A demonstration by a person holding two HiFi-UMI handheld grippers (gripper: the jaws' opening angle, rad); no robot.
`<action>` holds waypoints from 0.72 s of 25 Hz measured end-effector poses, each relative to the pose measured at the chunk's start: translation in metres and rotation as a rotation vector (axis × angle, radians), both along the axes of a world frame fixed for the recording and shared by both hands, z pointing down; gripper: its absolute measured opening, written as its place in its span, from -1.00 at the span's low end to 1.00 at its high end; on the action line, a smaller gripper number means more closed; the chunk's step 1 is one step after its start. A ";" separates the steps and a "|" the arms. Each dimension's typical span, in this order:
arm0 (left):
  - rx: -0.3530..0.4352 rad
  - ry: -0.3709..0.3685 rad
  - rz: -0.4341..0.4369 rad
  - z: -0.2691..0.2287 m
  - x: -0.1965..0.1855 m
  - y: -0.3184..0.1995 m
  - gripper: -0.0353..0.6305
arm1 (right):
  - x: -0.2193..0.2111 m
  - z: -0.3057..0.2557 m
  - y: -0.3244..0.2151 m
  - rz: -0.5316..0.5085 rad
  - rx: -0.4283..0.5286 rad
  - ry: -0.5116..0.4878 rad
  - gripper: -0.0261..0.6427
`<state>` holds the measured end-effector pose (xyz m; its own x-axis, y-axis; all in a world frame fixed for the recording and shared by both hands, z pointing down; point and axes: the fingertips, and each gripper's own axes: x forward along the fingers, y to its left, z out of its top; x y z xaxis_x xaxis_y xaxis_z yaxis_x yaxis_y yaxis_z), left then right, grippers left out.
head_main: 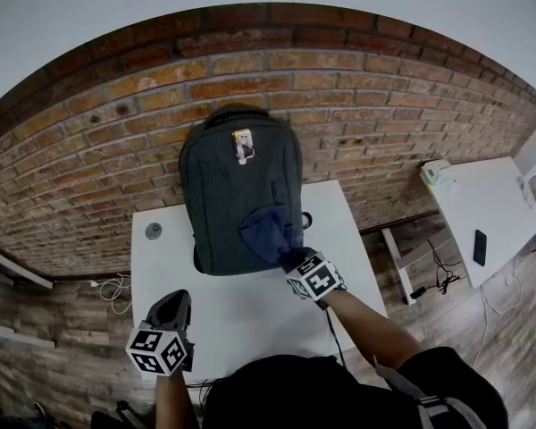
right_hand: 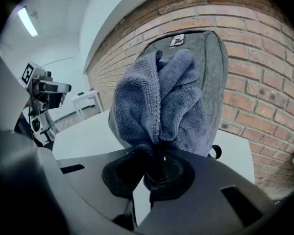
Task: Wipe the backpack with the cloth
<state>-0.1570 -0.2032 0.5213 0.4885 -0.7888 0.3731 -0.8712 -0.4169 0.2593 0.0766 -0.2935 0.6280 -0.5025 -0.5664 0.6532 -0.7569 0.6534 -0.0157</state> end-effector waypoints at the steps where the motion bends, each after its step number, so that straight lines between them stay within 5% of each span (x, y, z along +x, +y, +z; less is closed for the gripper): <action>1: -0.001 -0.003 0.001 0.000 0.000 0.000 -0.91 | 0.005 0.005 0.001 0.001 -0.006 0.015 -0.86; 18: -0.018 -0.017 -0.007 0.002 0.000 -0.001 -0.91 | 0.073 0.045 0.009 0.208 -0.075 0.026 -0.86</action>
<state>-0.1569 -0.2038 0.5229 0.4764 -0.7852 0.3956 -0.8785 -0.4063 0.2514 0.1499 -0.2846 0.6731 -0.3626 -0.6055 0.7084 -0.8759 0.4811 -0.0371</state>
